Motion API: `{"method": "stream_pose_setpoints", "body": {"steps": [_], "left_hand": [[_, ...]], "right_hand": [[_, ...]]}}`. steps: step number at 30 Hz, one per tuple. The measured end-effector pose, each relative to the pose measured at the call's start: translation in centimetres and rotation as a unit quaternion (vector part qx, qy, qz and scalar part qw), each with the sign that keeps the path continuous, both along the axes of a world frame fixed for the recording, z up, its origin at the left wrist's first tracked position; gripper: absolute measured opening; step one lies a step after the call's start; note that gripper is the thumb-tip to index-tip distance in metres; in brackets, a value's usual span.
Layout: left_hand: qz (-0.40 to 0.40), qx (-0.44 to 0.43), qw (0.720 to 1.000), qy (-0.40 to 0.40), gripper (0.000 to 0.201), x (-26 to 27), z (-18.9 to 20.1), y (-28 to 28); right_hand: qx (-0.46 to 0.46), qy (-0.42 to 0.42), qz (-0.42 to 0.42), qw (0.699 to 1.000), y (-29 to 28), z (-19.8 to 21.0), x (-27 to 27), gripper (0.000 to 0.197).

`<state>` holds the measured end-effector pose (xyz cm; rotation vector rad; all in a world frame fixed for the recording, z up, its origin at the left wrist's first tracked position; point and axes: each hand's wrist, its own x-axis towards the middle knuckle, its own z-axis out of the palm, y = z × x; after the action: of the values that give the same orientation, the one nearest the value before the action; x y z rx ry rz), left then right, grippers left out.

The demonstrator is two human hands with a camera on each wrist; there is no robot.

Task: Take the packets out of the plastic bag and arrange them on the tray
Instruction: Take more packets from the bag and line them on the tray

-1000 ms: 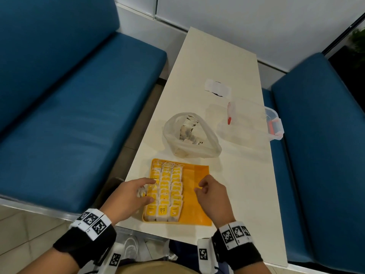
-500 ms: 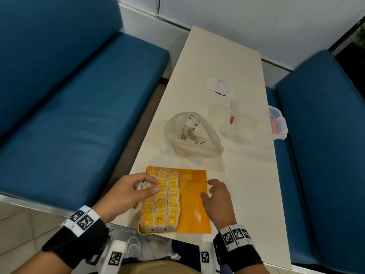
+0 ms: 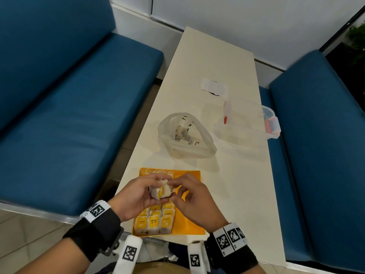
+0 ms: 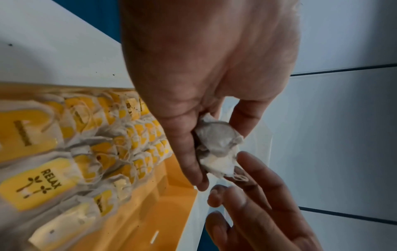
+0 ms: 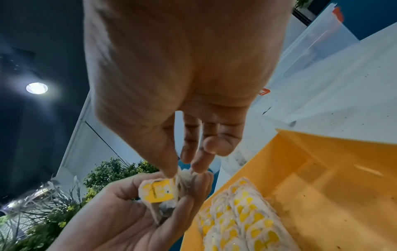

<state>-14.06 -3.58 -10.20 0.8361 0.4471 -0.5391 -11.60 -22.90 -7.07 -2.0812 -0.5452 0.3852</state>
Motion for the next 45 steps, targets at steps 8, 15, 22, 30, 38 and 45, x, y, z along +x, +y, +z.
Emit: {"method": "stream_pose_setpoints", "body": {"steps": [8,15,22,30,38,45], "left_hand": [[-0.017,0.018,1.0,-0.014,0.043,0.3,0.4,-0.2],[-0.005,0.017,1.0,-0.003,0.027,0.5,0.7,-0.1],[0.019,0.04,0.999,-0.007,0.018,0.6,0.6,-0.1],[0.05,0.018,0.999,0.007,0.033,0.7,0.1,0.4],[0.072,-0.004,0.997,0.02,0.029,0.9,-0.4,1.0],[0.083,-0.008,0.996,0.02,0.015,0.8,-0.6,1.4]], "right_hand": [[-0.018,0.053,-0.072,0.996,0.6,-0.2,0.4,0.026],[-0.02,0.098,-0.129,0.987,0.5,-0.5,1.1,0.022],[-0.03,0.086,-0.149,0.985,0.5,0.1,1.5,0.017],[-0.022,0.076,-0.152,0.985,0.6,0.6,1.7,0.017],[0.034,0.11,-0.154,0.981,0.7,1.3,1.8,0.02],[0.018,0.108,-0.123,0.986,0.7,1.5,1.7,0.033]]}}
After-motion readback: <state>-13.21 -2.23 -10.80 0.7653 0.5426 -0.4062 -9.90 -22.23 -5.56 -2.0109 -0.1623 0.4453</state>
